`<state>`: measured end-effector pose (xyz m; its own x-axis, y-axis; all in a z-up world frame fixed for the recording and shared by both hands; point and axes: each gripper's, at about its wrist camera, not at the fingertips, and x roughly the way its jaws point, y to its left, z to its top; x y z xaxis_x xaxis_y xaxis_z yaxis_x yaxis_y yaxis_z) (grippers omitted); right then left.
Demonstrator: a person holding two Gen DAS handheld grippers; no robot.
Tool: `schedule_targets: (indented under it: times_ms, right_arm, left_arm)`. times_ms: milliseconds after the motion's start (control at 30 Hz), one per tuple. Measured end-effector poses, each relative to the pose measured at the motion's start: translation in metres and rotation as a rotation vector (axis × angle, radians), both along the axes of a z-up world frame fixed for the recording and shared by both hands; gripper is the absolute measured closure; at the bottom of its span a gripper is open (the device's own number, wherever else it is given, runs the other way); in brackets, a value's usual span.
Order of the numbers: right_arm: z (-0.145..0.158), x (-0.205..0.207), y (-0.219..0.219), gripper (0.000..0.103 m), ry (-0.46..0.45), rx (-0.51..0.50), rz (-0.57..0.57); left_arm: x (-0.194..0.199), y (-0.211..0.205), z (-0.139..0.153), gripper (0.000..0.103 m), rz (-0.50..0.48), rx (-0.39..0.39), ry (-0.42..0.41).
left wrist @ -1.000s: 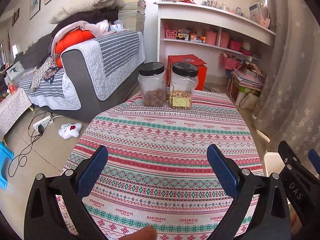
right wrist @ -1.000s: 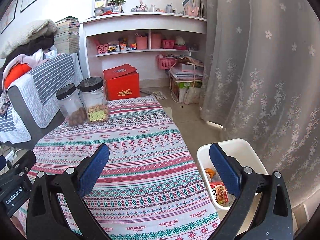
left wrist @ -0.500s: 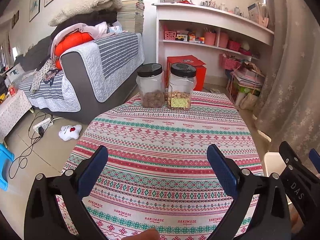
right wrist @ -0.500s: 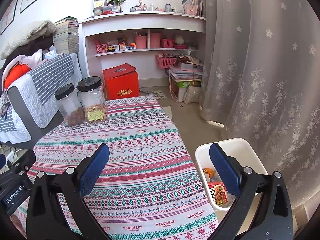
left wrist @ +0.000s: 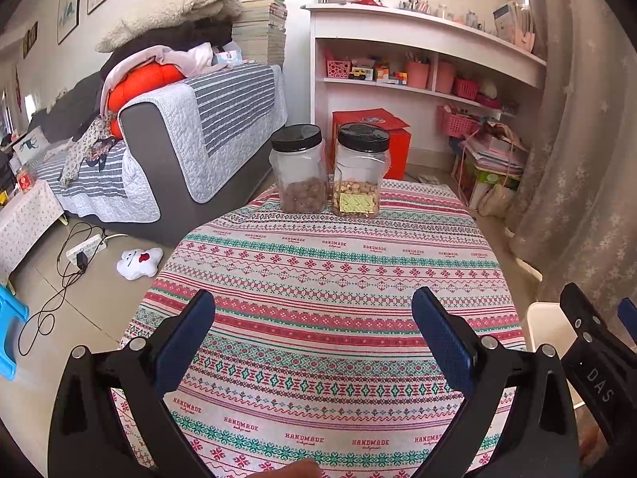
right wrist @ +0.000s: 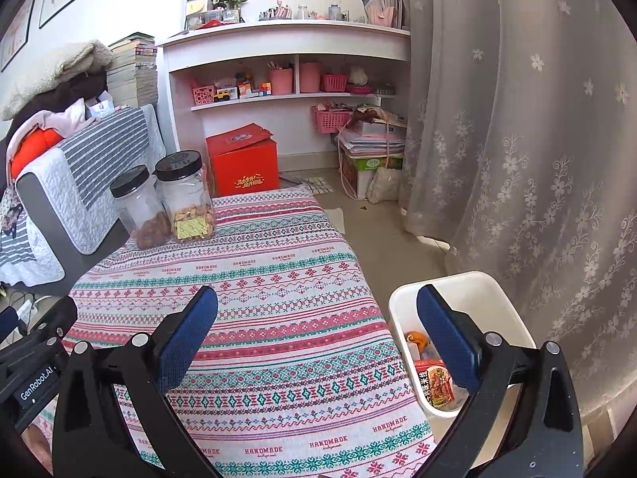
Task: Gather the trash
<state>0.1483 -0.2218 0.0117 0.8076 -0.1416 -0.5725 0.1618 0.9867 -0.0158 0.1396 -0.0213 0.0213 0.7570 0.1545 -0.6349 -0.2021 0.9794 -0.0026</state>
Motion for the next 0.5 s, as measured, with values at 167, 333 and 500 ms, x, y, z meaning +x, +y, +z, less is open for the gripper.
schedule_targets:
  times_ms: [167,333,500]
  right_arm:
    - [-0.0023,0.0026,0.0018,0.007,0.007,0.002,-0.001]
    - [-0.0012,0.0017,0.0040,0.007,-0.002,-0.001,0.004]
    - [-0.0009,0.0016,0.0038,0.007,0.000,0.002,0.005]
  left_arm:
    - [-0.0015,-0.0013,0.0007,0.007,-0.009,-0.001,-0.003]
    - [-0.0013,0.0010,0.0011,0.007,-0.014,-0.018,0.002]
    - [-0.0018,-0.0006,0.0015,0.007,-0.019,-0.013,0.003]
